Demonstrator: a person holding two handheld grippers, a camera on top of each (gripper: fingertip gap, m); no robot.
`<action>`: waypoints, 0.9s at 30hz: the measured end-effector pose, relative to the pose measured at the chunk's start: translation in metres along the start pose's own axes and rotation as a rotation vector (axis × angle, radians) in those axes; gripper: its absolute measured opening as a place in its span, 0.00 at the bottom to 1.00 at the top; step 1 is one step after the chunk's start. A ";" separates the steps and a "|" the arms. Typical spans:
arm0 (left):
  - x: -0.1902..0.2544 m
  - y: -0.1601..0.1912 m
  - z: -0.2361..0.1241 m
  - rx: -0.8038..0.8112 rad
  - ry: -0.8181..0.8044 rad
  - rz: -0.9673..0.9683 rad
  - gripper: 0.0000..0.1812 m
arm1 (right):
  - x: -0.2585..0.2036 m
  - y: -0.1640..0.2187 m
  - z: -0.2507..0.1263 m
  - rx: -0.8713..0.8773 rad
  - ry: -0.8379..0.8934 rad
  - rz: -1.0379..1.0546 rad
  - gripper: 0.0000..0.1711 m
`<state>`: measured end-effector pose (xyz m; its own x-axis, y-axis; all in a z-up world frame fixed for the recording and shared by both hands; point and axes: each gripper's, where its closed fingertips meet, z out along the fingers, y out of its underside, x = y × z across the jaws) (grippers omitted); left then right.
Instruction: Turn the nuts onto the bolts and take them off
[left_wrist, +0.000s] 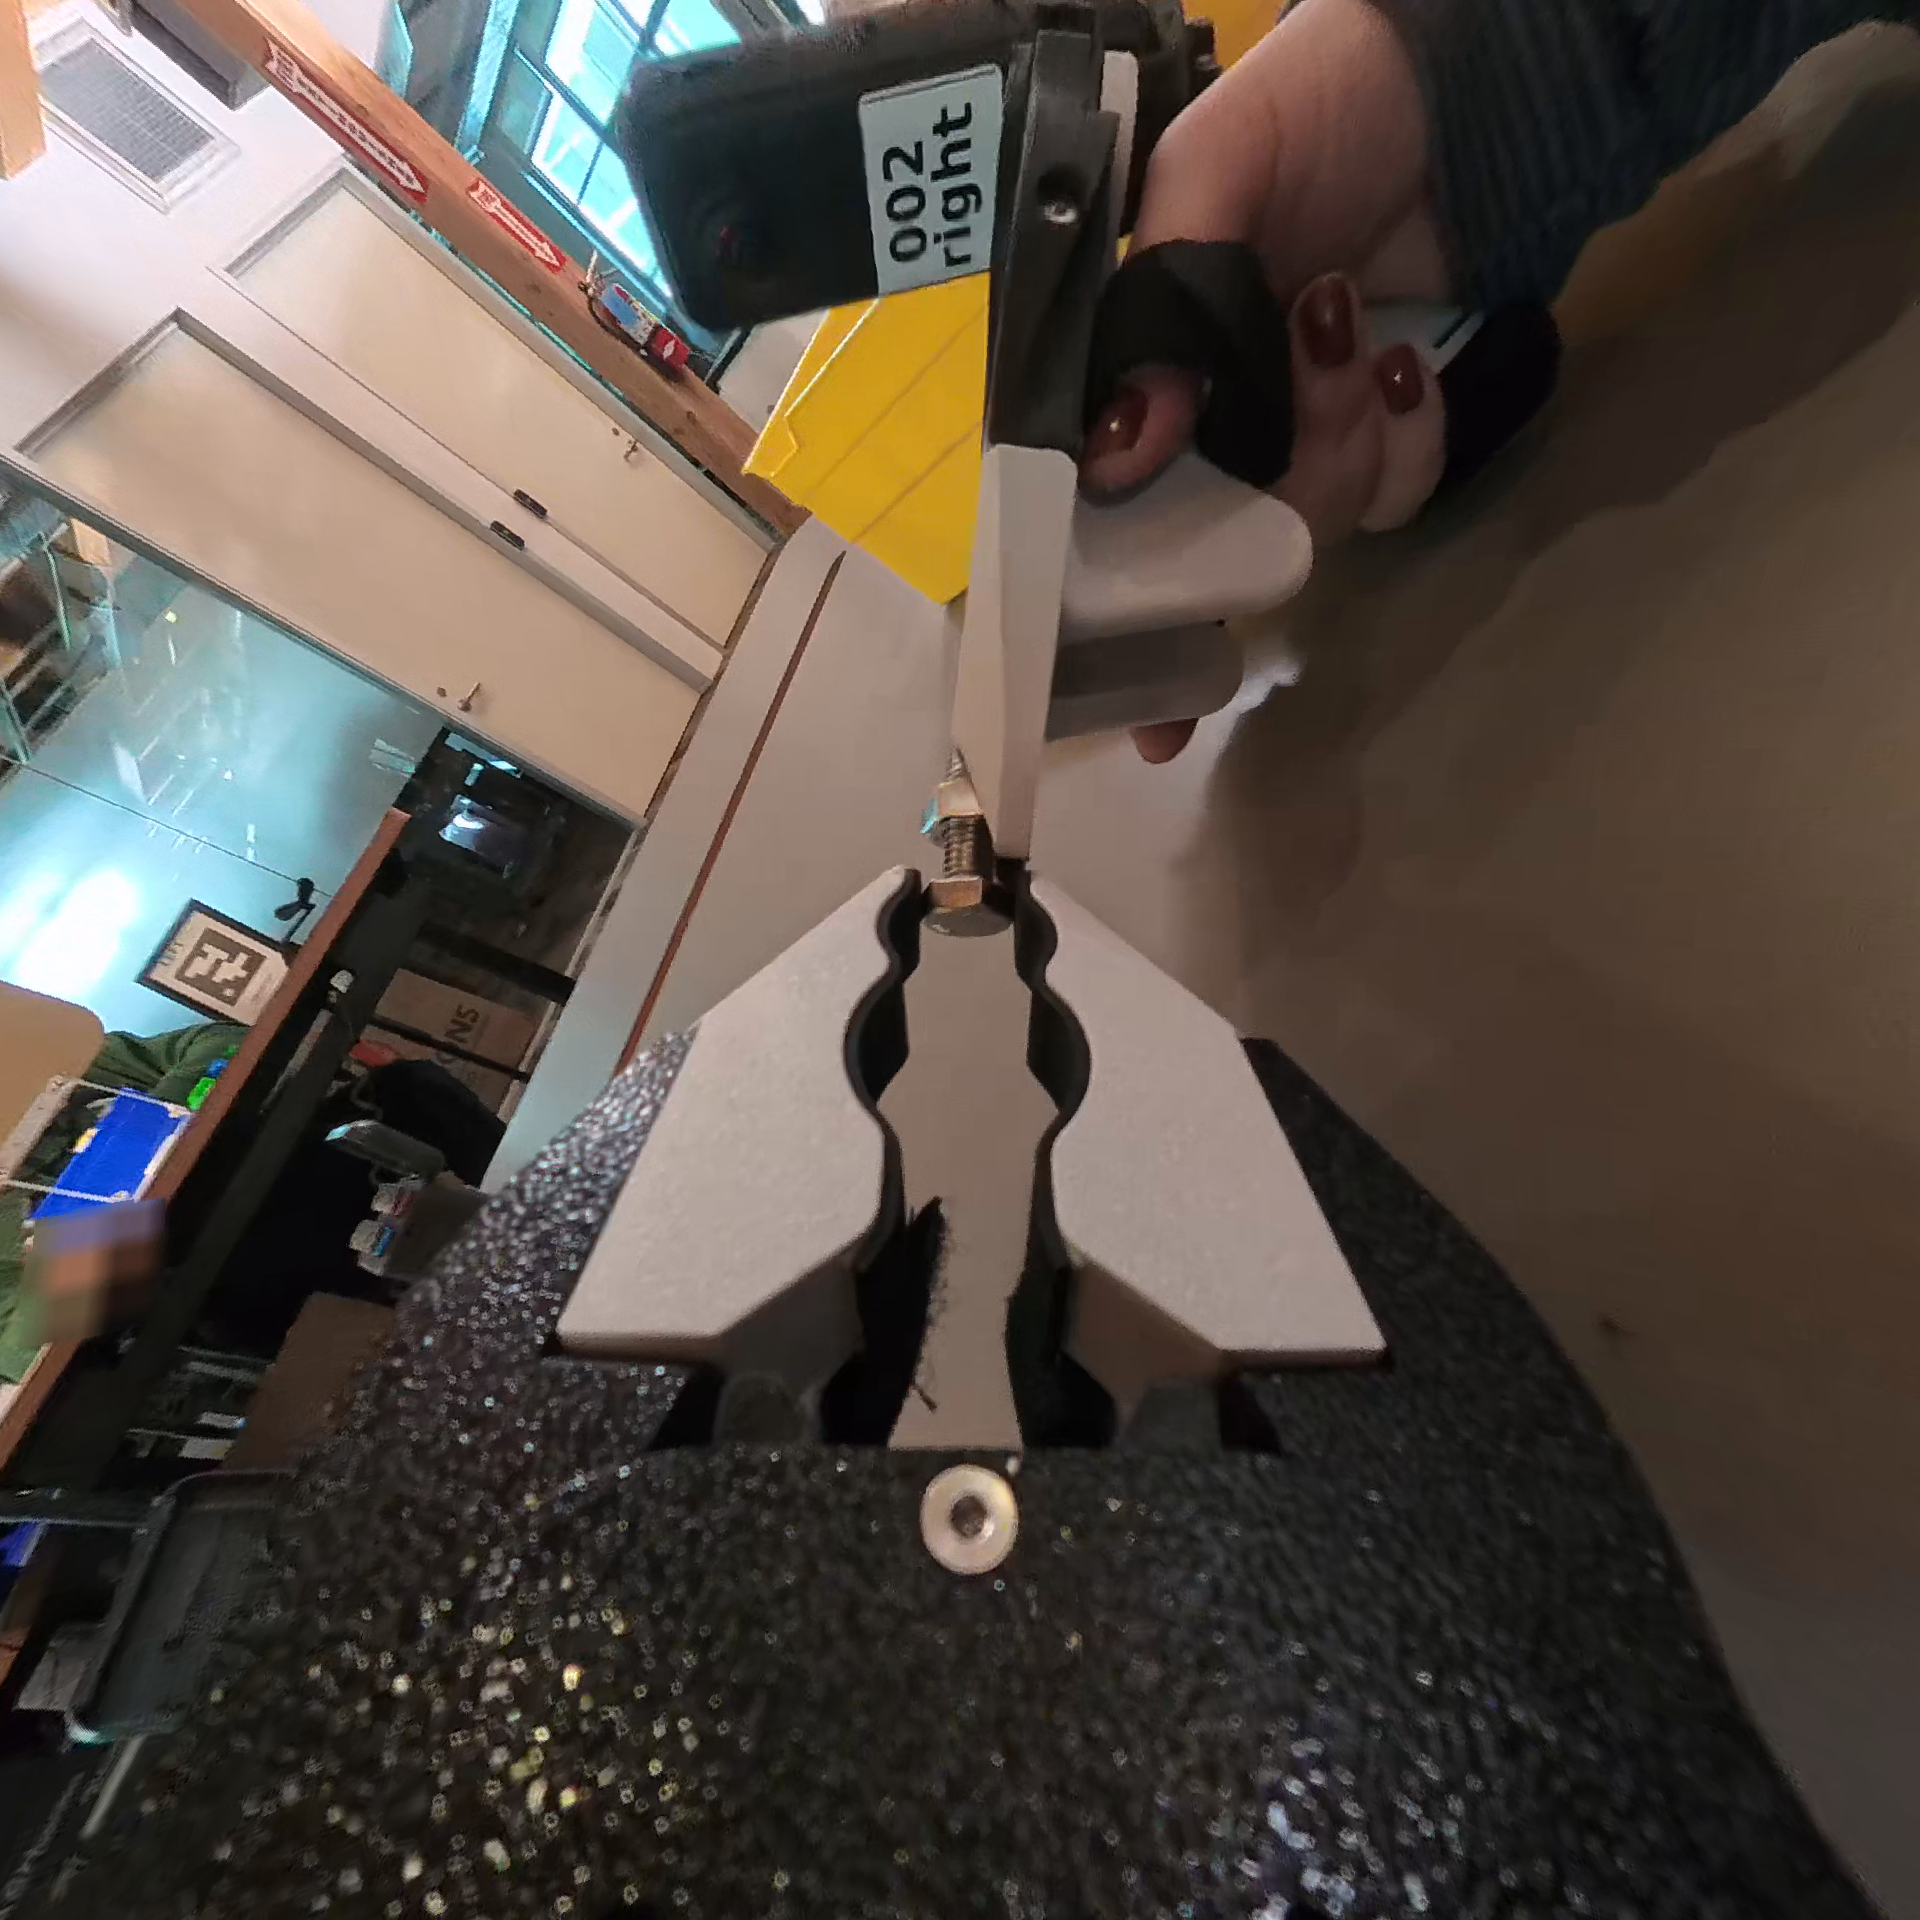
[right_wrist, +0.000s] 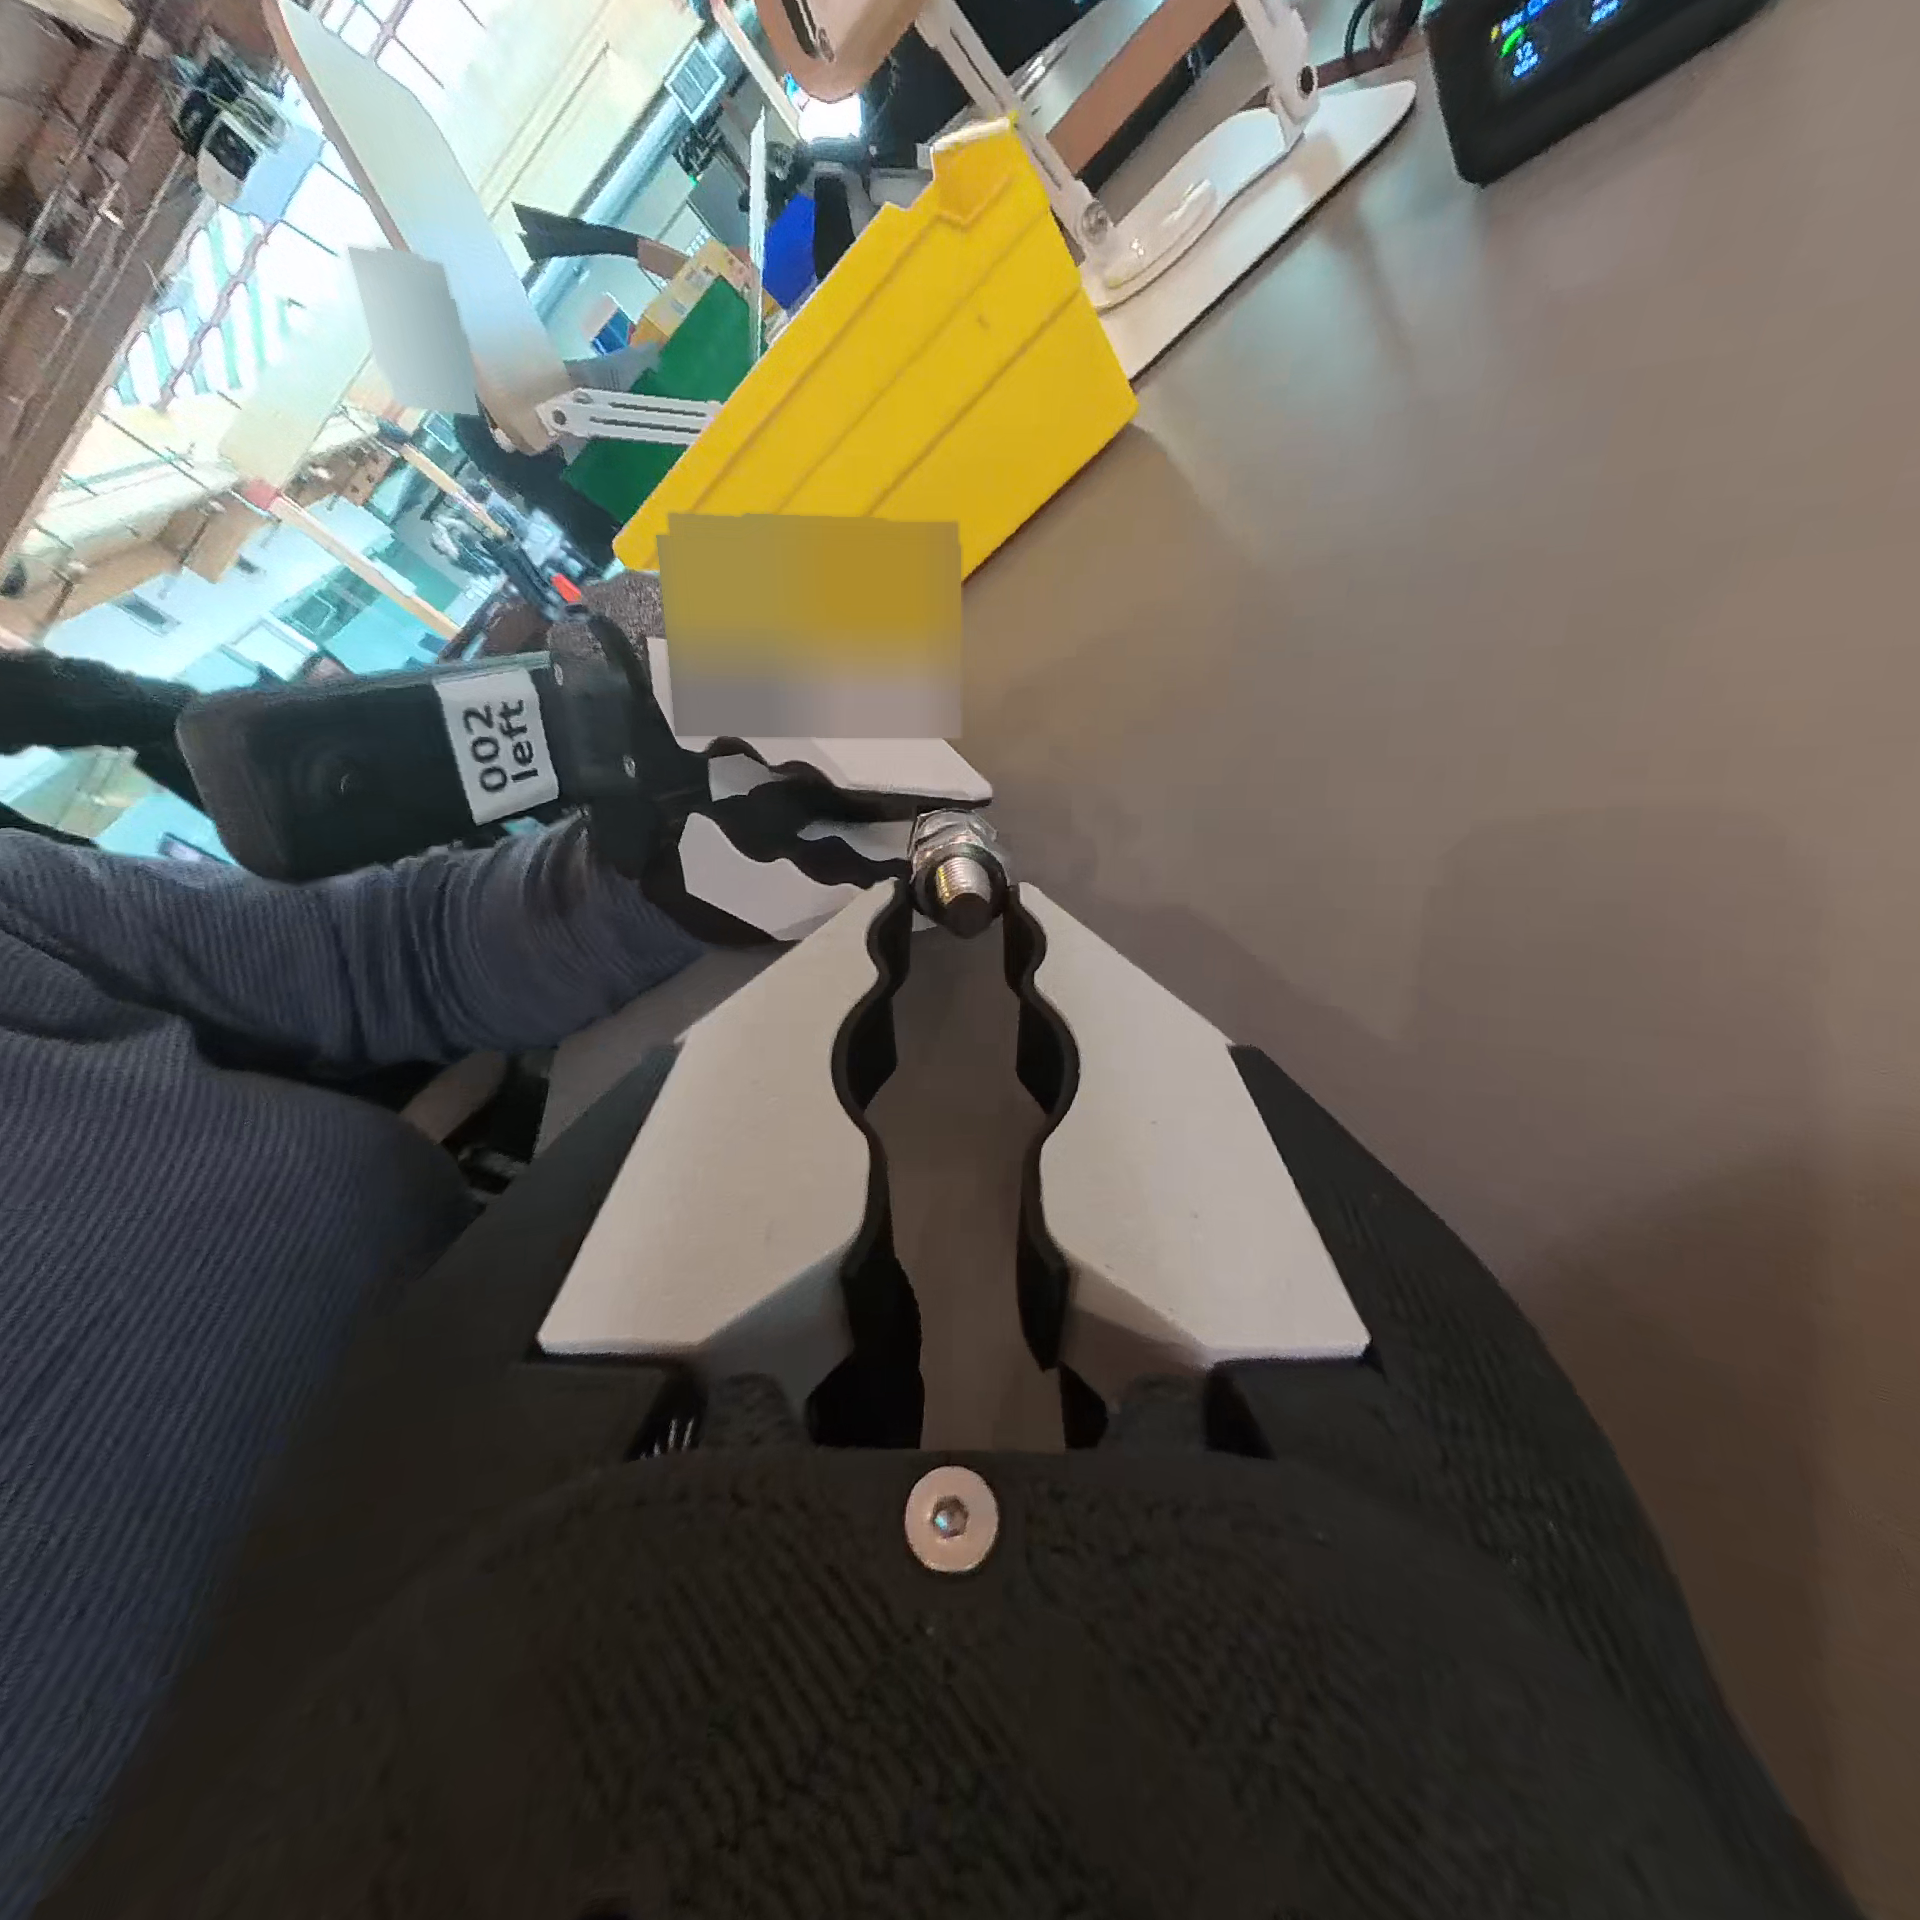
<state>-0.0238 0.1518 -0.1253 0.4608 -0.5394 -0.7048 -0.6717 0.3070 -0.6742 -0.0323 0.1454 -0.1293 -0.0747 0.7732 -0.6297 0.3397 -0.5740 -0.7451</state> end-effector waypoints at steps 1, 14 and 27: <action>0.001 0.001 0.000 0.001 0.014 -0.021 0.09 | 0.001 0.001 0.000 -0.012 0.016 -0.030 0.09; 0.025 0.000 0.001 0.025 0.221 -0.195 0.09 | -0.006 0.017 -0.004 -0.155 0.103 -0.419 0.09; 0.028 -0.007 -0.004 0.052 0.301 -0.295 0.11 | -0.018 0.016 -0.005 -0.147 0.103 -0.625 0.09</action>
